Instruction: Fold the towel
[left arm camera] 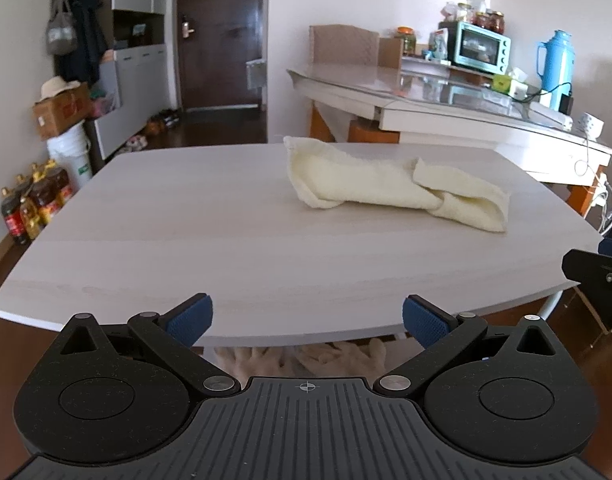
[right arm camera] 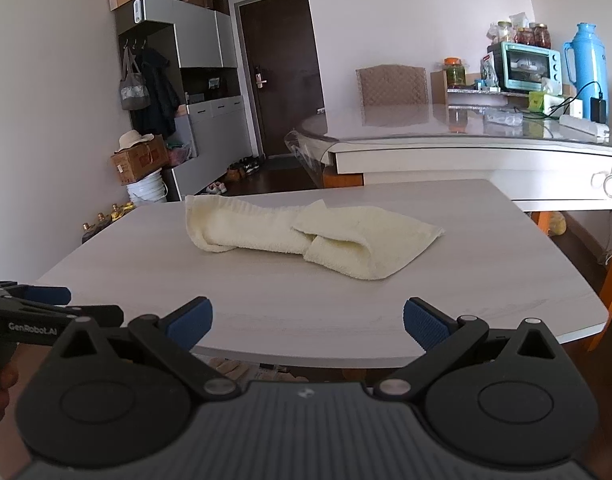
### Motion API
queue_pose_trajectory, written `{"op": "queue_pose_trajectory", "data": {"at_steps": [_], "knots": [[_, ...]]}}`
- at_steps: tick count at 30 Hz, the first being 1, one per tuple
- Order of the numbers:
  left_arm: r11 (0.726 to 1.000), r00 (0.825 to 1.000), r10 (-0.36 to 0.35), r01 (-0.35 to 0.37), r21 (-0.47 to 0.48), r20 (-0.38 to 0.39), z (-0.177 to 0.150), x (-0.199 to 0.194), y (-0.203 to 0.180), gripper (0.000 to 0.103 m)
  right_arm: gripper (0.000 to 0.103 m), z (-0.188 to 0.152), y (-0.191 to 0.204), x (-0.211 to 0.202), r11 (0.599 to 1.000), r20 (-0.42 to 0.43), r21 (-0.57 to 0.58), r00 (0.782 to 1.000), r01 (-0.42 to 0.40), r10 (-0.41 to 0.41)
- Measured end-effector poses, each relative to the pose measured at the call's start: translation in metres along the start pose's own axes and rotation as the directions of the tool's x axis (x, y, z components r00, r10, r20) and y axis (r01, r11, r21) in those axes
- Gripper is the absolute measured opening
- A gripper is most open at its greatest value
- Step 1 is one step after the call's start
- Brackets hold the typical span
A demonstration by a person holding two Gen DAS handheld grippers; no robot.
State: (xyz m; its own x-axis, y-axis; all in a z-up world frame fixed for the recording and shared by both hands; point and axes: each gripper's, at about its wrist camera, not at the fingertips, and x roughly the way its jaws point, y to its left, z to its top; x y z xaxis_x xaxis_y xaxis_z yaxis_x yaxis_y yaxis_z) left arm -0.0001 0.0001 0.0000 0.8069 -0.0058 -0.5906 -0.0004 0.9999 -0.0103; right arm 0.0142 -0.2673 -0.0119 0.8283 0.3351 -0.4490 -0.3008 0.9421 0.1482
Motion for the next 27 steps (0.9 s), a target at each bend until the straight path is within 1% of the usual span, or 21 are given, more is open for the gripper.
{"op": "queue_pose_trajectory", "data": {"at_steps": [5,9,13,16,18,23,27], "knots": [[1.0,1.0,0.001,-0.001,-0.004,-0.004,-0.001,-0.001,0.002,0.103,0.103,-0.002,0.011,0.005,1.0,-0.035,-0.002,0.999,-0.002,0.002],[1.0,1.0,0.001,-0.001,-0.007,-0.007,-0.002,-0.001,0.003,0.103,0.103,-0.001,-0.005,0.017,0.999,-0.061,0.044,0.998,-0.024,0.026],[1.0,1.0,0.002,-0.002,-0.01,-0.01,-0.003,-0.001,0.005,0.103,0.103,-0.002,-0.008,0.018,0.999,-0.052,0.04,0.998,-0.016,0.018],[1.0,1.0,-0.016,0.016,-0.01,0.0,-0.003,-0.005,0.007,0.103,0.103,-0.002,-0.01,0.019,0.999,-0.052,0.036,0.999,-0.007,0.009],[1.0,1.0,-0.02,0.02,0.001,0.015,-0.005,-0.008,0.001,0.103,0.103,-0.004,-0.002,0.007,1.0,-0.036,0.026,0.999,0.001,0.0],[1.0,0.999,-0.026,0.025,0.014,0.031,-0.003,-0.009,-0.005,0.103,0.103,-0.003,-0.004,0.005,1.0,-0.027,0.025,1.0,0.016,-0.016],[0.999,0.999,-0.029,0.028,0.025,0.036,-0.002,-0.013,-0.008,0.103,0.103,-0.004,-0.008,0.002,0.999,-0.013,0.031,1.0,0.011,-0.011]]}}
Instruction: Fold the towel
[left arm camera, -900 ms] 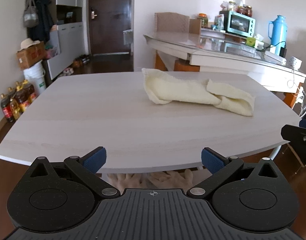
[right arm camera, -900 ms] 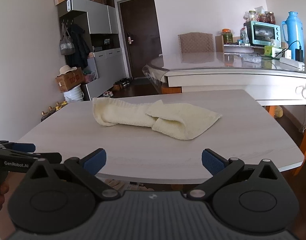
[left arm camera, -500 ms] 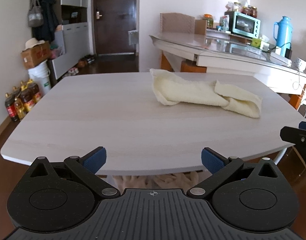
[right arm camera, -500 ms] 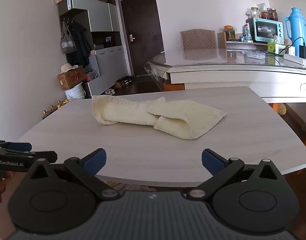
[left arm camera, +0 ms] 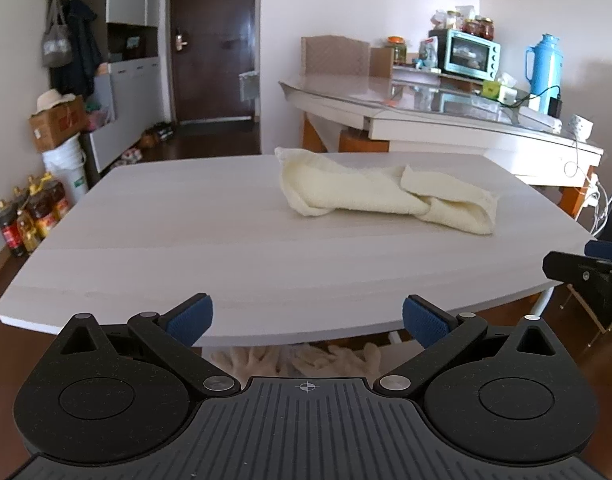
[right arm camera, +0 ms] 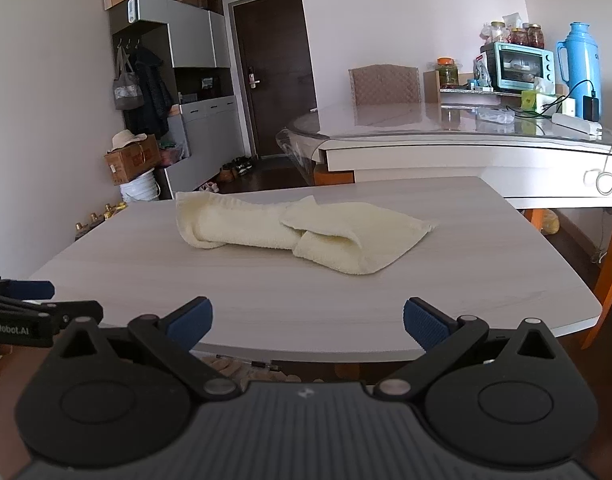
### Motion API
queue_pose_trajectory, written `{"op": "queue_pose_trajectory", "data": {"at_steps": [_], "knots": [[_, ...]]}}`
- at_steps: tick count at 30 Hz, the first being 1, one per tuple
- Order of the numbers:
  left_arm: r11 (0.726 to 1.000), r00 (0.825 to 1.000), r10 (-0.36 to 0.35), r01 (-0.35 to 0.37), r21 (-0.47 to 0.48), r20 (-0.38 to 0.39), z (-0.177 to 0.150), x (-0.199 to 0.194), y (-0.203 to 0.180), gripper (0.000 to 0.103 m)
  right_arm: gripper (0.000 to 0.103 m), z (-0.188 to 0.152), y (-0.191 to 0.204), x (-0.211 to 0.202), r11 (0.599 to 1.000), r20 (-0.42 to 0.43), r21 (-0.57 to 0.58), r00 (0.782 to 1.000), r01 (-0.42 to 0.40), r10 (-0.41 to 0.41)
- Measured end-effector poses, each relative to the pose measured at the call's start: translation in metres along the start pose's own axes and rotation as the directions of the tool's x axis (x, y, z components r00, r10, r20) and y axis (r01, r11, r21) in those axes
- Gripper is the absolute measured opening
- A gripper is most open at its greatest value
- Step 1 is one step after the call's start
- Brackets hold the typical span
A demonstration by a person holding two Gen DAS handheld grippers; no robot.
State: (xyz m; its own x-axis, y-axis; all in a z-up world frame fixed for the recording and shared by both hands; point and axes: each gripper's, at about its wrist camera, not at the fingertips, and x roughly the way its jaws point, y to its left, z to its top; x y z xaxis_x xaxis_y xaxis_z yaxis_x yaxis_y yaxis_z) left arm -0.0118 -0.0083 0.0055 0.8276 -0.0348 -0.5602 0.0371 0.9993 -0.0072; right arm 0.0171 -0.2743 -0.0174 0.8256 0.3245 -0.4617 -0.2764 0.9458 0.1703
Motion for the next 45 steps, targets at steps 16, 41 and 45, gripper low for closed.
{"op": "queue_pose_trajectory", "data": {"at_steps": [16,41,45], "knots": [[1.0,1.0,-0.01,0.009,0.023,0.027,0.004,-0.009,-0.005,0.103,0.103,-0.003,-0.006,-0.002,1.0,0.021,0.022,1.0,-0.002,0.001],[1.0,1.0,-0.002,0.002,-0.011,0.006,-0.008,0.003,0.004,0.103,0.103,-0.007,-0.002,0.005,1.0,0.015,0.009,1.0,-0.017,0.017],[1.0,1.0,0.002,-0.002,-0.014,0.006,-0.008,0.002,0.004,0.103,0.103,-0.006,-0.002,0.005,1.0,0.014,0.01,1.0,-0.017,0.017]]}}
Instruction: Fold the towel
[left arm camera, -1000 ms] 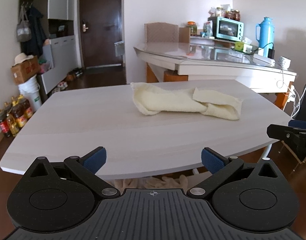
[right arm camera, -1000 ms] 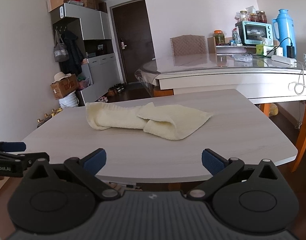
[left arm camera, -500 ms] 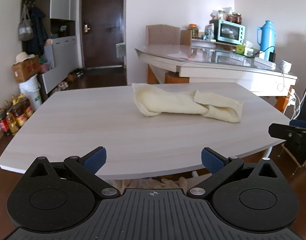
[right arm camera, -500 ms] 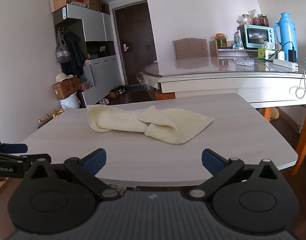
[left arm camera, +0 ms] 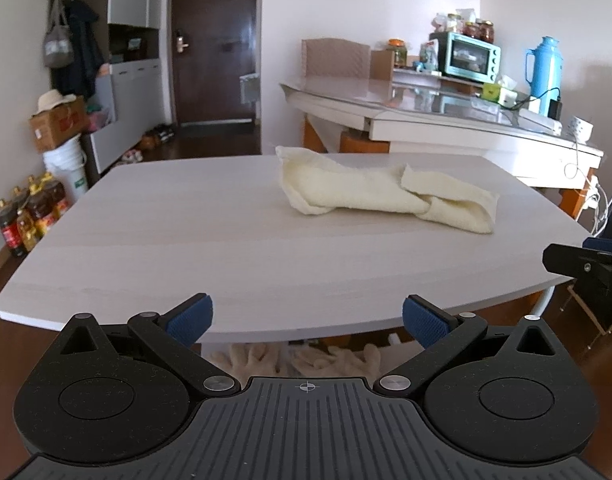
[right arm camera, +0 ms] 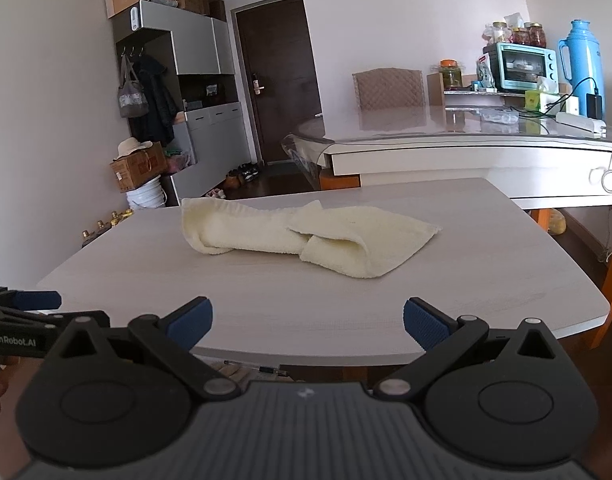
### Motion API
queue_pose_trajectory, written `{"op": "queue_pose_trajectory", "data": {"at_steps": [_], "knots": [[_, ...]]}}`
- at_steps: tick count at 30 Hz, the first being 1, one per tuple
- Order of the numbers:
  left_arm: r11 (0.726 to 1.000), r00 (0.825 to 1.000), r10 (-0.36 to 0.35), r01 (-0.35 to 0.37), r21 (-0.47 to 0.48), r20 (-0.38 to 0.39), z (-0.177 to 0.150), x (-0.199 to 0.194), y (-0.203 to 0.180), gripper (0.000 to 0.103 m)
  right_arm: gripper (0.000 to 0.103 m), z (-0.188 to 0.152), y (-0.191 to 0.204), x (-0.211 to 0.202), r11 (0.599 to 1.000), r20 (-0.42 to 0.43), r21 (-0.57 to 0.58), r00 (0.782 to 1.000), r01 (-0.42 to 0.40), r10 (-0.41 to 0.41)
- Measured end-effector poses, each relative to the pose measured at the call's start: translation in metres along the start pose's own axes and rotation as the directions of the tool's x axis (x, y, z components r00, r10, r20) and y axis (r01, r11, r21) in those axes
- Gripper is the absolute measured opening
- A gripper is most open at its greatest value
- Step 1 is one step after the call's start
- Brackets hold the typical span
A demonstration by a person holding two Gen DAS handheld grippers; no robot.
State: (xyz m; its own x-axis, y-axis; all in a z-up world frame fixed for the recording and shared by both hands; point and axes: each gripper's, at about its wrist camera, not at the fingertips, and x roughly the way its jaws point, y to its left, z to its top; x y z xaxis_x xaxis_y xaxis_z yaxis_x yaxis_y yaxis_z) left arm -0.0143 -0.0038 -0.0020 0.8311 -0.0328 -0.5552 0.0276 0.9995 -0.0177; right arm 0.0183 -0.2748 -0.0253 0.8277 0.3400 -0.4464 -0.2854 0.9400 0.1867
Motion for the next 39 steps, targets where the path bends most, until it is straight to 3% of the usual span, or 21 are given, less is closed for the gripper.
{"op": "queue_pose_trajectory", "data": {"at_steps": [39], "knots": [[0.999,0.999,-0.008,0.009,0.032,-0.038,0.018,0.021,-0.006,0.103,0.103,0.011,-0.017,0.016,0.999,-0.024,0.033,0.999,0.034,-0.033]]}}
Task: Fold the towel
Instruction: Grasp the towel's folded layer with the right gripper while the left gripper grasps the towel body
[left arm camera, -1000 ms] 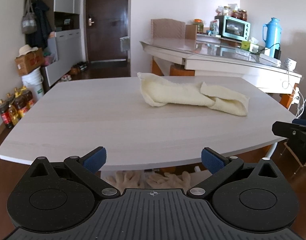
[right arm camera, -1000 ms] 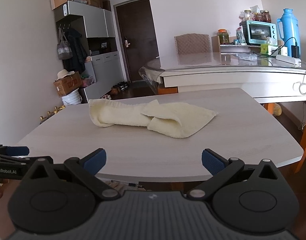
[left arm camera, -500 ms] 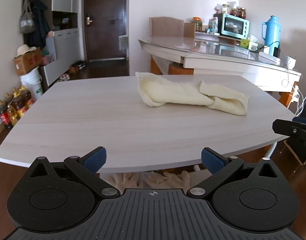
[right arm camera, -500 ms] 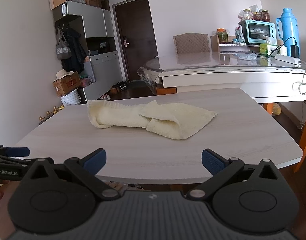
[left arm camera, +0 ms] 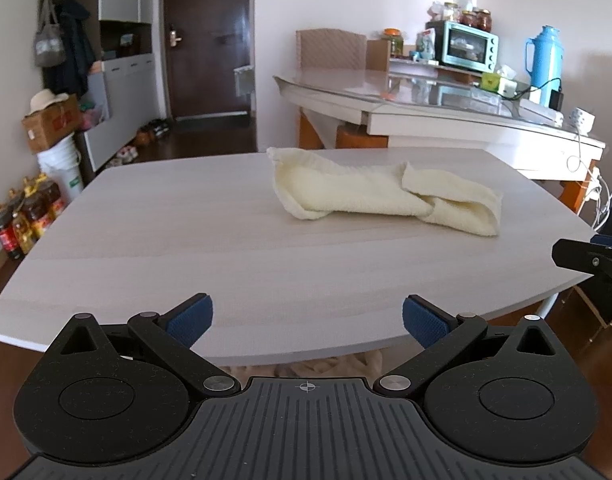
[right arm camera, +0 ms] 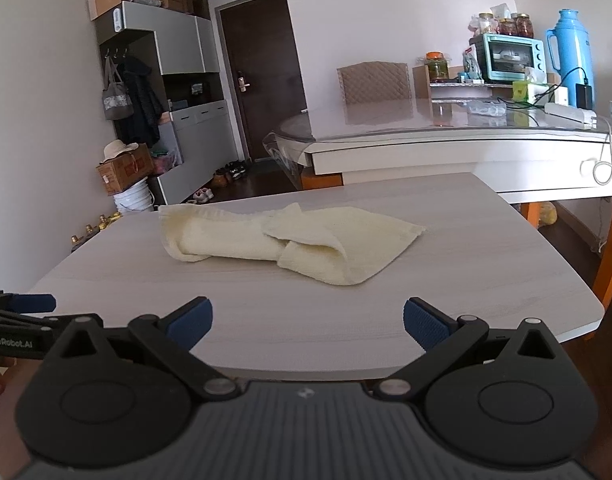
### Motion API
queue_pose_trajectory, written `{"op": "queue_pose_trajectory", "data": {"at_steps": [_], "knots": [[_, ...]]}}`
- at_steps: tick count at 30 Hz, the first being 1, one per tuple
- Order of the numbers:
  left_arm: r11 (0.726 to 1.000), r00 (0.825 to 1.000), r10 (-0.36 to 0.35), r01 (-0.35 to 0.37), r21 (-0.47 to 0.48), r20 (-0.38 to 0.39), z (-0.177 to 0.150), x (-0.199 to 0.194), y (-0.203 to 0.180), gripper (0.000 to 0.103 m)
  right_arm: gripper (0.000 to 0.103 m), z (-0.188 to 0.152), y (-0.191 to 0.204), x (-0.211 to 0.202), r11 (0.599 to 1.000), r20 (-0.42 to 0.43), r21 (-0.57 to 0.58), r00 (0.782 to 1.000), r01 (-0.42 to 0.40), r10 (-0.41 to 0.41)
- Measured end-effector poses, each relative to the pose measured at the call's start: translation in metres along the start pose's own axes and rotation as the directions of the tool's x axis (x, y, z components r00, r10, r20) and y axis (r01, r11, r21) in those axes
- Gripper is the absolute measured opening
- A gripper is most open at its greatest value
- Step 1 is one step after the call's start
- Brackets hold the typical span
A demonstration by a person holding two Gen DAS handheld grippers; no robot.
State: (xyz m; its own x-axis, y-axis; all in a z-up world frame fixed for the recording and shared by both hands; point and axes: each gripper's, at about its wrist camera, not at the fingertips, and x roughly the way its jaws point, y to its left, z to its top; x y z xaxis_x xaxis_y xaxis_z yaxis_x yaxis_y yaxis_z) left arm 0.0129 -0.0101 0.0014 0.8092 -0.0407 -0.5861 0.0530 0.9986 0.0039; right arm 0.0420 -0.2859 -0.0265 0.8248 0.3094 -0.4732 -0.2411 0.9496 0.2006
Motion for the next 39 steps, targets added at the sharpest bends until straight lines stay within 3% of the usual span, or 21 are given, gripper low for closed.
{"op": "queue_pose_trajectory", "data": {"at_steps": [11,23,30,34,39], "knots": [[0.999,1.0,-0.014,0.013,0.052,0.021,0.026,0.024,0.005,0.103,0.103,0.022,0.003,0.029,0.995,-0.04,-0.098,0.999,-0.008,0.004],[0.991,0.999,-0.048,0.048,0.121,-0.001,0.058,0.078,0.01,0.103,0.102,0.055,0.009,0.096,0.972,-0.089,-0.221,0.994,-0.084,0.065],[0.993,0.998,-0.065,0.065,0.104,0.001,0.079,0.106,0.027,0.103,0.081,0.071,0.02,0.134,0.942,-0.167,-0.302,0.981,-0.148,0.101],[0.993,0.997,-0.082,0.082,0.091,-0.006,0.092,0.125,0.037,0.103,0.059,0.073,0.026,0.154,0.927,-0.206,-0.336,0.974,-0.166,0.1],[0.988,0.993,-0.119,0.12,0.093,-0.019,0.101,0.146,0.039,0.101,0.052,0.071,0.026,0.171,0.924,-0.235,-0.344,0.968,-0.166,0.087]]}}
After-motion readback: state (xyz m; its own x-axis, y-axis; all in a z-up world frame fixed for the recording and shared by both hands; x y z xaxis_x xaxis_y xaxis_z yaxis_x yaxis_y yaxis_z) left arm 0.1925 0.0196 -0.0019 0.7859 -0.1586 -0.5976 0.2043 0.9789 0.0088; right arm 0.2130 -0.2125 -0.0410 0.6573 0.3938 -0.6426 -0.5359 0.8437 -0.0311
